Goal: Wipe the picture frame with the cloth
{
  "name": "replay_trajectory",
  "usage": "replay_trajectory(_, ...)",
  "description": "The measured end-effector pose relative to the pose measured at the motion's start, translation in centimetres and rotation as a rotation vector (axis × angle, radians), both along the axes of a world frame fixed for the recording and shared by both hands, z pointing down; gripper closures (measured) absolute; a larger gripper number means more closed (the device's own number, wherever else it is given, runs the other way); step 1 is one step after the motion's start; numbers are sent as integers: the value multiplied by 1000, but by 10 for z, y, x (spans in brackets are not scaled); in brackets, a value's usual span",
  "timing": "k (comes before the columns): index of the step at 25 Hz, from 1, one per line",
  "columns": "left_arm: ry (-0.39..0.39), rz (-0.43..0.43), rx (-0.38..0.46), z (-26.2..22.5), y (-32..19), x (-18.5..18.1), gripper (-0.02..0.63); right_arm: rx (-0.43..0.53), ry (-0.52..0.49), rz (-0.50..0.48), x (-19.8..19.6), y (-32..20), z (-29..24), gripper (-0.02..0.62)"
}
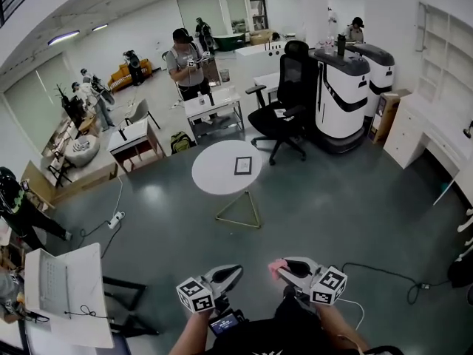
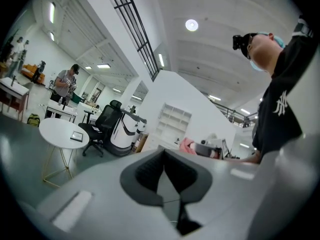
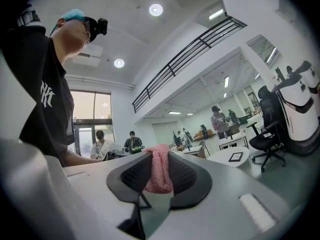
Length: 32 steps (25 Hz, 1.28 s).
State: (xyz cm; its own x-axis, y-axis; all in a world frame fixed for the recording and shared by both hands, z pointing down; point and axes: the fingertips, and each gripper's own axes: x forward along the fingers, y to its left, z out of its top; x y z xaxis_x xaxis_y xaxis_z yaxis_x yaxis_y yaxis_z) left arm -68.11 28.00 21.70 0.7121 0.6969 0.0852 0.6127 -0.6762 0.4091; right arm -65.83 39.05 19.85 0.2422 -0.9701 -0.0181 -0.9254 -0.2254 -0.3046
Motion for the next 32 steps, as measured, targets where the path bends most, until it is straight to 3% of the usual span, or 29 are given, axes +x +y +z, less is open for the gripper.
replay_trajectory(12,37,-63,43,-26,40,194,603,29,38,-70,196,42,-10,508)
replay_trajectory(23,-26,-142,8,11,37,295,603,1,-15,-131,303,42,25,508)
replay_trajectory(32,-40,-113,-18,34,20,409,603,-35,-25,-108,411,24,44,508)
